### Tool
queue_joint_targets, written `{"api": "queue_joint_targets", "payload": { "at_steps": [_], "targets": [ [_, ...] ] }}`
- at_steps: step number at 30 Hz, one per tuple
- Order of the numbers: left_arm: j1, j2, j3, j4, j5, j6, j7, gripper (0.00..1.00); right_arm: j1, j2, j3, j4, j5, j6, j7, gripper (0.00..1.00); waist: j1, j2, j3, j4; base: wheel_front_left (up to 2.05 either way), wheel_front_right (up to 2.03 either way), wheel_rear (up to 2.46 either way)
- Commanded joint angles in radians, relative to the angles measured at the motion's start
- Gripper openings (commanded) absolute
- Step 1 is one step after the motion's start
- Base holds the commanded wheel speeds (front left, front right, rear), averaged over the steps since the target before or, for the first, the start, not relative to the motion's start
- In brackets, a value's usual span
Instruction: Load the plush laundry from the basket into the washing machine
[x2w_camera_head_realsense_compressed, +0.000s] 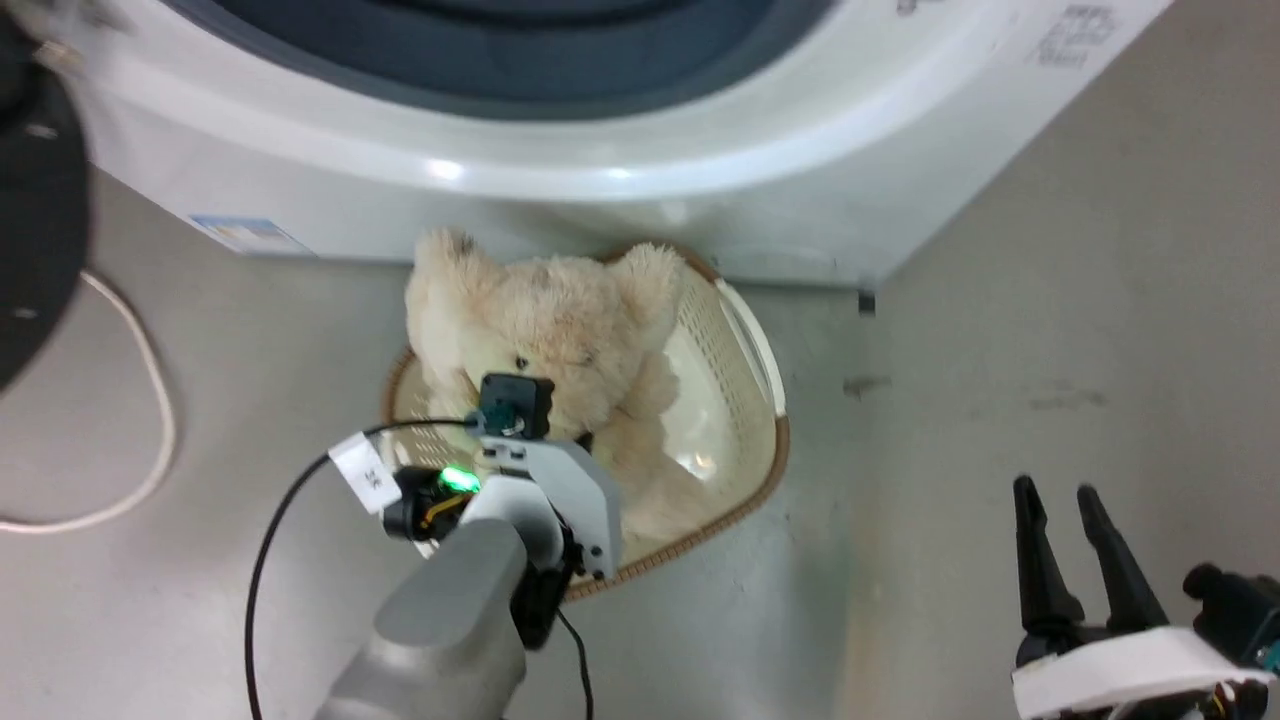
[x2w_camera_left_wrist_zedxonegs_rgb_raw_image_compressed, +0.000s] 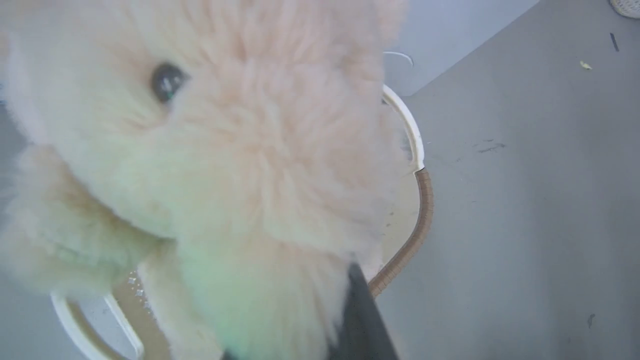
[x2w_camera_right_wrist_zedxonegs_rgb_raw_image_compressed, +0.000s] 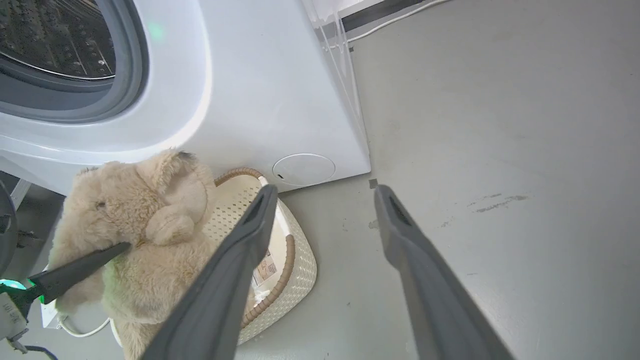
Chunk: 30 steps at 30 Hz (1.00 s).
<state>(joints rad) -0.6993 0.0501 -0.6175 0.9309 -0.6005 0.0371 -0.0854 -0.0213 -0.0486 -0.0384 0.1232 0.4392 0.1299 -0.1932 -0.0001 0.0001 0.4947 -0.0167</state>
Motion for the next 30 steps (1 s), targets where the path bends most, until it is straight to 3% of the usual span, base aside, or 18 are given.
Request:
{"api": "queue_joint_targets", "payload": {
  "at_steps": [1,10,14,30],
  "targets": [
    [0.018,0.0,-0.01,-0.018,-0.014,0.007,-0.015,0.0,0.016,-0.002,-0.005,0.004,-0.007,0.001,0.005,1.0,0.0001,-0.0001,-0.087,0.041,0.0,0.0,0.0],
    [0.091,0.0,-0.054,-0.081,-0.042,0.043,-0.101,0.0,0.068,-0.002,-0.009,0.017,-0.004,0.001,0.034,1.0,0.0001,-0.0001,-0.235,0.063,0.0,0.0,0.0],
    [0.104,0.026,-0.047,-0.131,-0.02,0.073,-0.148,0.0,0.106,-0.002,-0.005,0.021,0.005,0.001,0.042,1.0,0.0001,-0.0001,-0.304,0.065,0.0,0.0,0.0],
    [0.017,0.123,-0.003,-0.256,-0.004,0.105,-0.155,0.0,0.158,-0.002,-0.021,-0.004,0.012,0.001,0.06,1.0,0.0001,-0.0001,-0.352,0.048,0.0,0.0,0.0]
  ]
}}
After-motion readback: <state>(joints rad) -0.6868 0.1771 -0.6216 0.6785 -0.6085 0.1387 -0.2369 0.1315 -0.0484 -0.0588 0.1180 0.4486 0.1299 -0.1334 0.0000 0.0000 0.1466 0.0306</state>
